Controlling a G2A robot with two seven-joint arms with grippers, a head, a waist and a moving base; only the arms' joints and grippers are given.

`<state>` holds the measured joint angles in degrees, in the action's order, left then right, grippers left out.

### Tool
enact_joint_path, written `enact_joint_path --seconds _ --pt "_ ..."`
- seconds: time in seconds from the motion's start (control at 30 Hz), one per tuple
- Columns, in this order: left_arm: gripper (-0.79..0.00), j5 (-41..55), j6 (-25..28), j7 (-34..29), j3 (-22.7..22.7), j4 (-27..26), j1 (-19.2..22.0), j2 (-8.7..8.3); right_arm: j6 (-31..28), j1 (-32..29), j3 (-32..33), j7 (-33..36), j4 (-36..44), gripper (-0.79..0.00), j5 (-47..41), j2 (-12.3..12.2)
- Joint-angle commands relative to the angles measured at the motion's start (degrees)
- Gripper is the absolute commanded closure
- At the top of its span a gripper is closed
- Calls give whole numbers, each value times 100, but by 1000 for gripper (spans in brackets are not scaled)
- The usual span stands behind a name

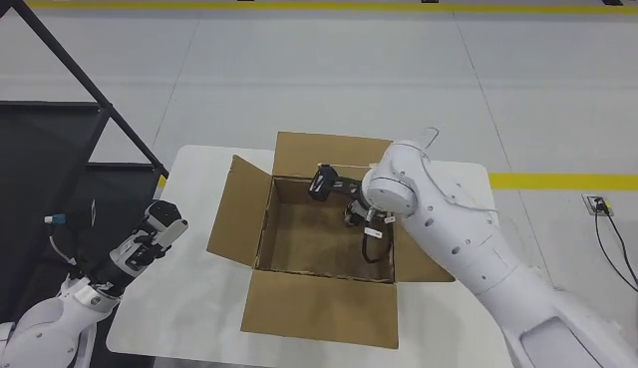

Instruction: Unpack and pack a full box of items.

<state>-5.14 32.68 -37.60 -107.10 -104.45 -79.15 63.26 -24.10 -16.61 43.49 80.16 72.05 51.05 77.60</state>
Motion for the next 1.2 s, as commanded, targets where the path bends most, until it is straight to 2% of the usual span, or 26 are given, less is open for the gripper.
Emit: enact_joint_path --seconds 0.0,0.1,0.2,0.37,0.5,0.67,0.8,0.93,1.17 --pt "-785 0 0 0 0 0 0 0 365 -621 672 367 1486 0 220 -301" --pt "-785 0 0 0 0 0 0 0 766 -1573 1571 768 3169 0 569 -652" --pt "-785 0 0 0 0 0 0 0 842 -2417 2413 784 4161 0 891 -891" --pt "-785 0 0 0 0 0 0 0 1457 -3681 3767 784 5407 0 1451 -1137" --pt "-785 0 0 0 0 0 0 0 1713 -4516 4814 784 5766 0 1446 -1234" --pt "-785 0 0 0 0 0 0 0 1531 -5277 5792 533 5308 0 877 -1290" --pt "-785 0 0 0 0 0 0 0 1050 -5623 6046 359 4527 0 428 -1331" --pt "-785 0 0 0 0 0 0 0 761 -5361 5697 570 3808 0 398 -1378" --pt "-785 0 0 0 0 0 0 0 697 -4538 4755 697 2825 0 753 -1423"
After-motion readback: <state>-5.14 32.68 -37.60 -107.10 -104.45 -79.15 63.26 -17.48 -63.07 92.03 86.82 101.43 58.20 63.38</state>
